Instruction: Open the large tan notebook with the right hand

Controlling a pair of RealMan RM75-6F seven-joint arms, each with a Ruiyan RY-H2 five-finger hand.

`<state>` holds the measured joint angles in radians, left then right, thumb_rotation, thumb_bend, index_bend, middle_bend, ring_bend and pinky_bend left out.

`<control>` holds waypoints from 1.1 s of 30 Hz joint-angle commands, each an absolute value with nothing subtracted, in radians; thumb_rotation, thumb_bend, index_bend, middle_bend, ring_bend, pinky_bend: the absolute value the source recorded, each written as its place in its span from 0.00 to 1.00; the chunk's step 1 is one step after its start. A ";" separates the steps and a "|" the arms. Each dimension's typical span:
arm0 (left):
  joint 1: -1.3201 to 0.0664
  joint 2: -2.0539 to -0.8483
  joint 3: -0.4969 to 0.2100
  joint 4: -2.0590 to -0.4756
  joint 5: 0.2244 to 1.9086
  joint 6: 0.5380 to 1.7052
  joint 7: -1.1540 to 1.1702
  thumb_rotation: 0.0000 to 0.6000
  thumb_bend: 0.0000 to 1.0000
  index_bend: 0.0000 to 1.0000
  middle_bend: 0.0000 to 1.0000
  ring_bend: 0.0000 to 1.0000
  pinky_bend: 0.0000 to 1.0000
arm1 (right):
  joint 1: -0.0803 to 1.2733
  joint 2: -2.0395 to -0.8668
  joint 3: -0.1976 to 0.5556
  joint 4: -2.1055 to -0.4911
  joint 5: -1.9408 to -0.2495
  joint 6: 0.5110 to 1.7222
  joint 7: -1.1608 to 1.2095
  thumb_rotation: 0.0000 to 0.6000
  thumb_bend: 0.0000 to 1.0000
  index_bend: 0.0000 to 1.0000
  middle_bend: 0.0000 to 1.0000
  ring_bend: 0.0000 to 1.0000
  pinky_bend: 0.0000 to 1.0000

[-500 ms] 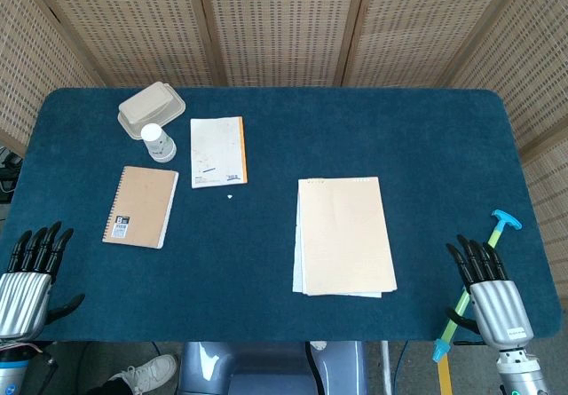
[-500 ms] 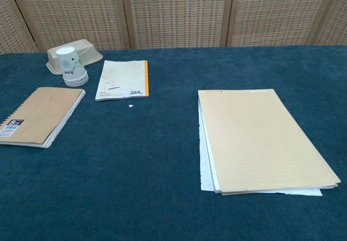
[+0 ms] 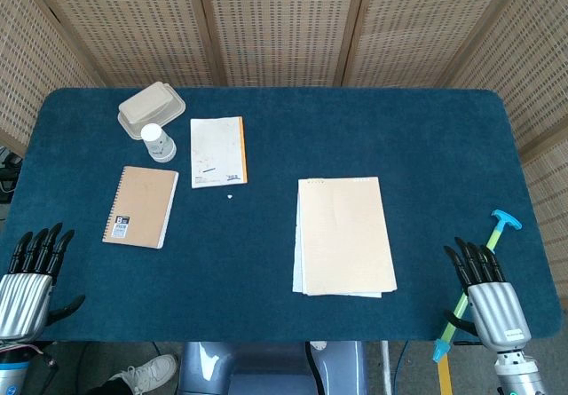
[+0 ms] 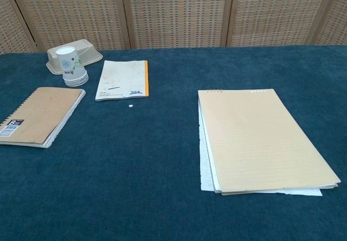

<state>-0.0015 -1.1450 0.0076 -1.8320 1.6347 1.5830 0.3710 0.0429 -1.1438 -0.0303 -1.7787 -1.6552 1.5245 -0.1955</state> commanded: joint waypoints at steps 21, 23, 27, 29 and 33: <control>0.006 -1.129 0.013 -1.839 1.639 1.589 0.351 1.00 0.09 0.00 0.00 0.00 0.00 | 0.057 -1.172 -0.033 -1.778 -1.696 1.503 -0.205 1.00 0.18 0.00 0.00 0.00 0.00; 0.005 -1.131 0.014 -1.837 1.638 1.585 0.352 1.00 0.09 0.00 0.00 0.00 0.00 | 0.076 -1.189 -0.028 -1.781 -1.688 1.470 -0.192 1.00 0.18 0.00 0.00 0.00 0.00; 0.003 -1.135 0.014 -1.834 1.639 1.581 0.357 1.00 0.09 0.00 0.00 0.00 0.00 | 0.118 -1.217 -0.021 -1.808 -1.680 1.399 -0.204 1.00 0.20 0.00 0.00 0.00 0.00; 0.002 -1.136 0.012 -1.834 1.637 1.581 0.356 1.00 0.09 0.00 0.00 0.00 0.00 | 0.137 -1.240 -0.016 -1.823 -1.677 1.366 -0.231 1.00 0.24 0.00 0.00 0.00 0.00; 0.003 -1.134 0.010 -1.834 1.632 1.581 0.349 1.00 0.10 0.00 0.00 0.00 0.00 | 0.171 -1.300 -0.007 -1.847 -1.647 1.298 -0.286 1.00 0.27 0.01 0.00 0.00 0.00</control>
<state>0.0028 -1.1341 0.0103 -1.8338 1.6328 1.5812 0.3494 0.1515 -1.2714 -0.0138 -1.8317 -1.6656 1.3278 -0.2588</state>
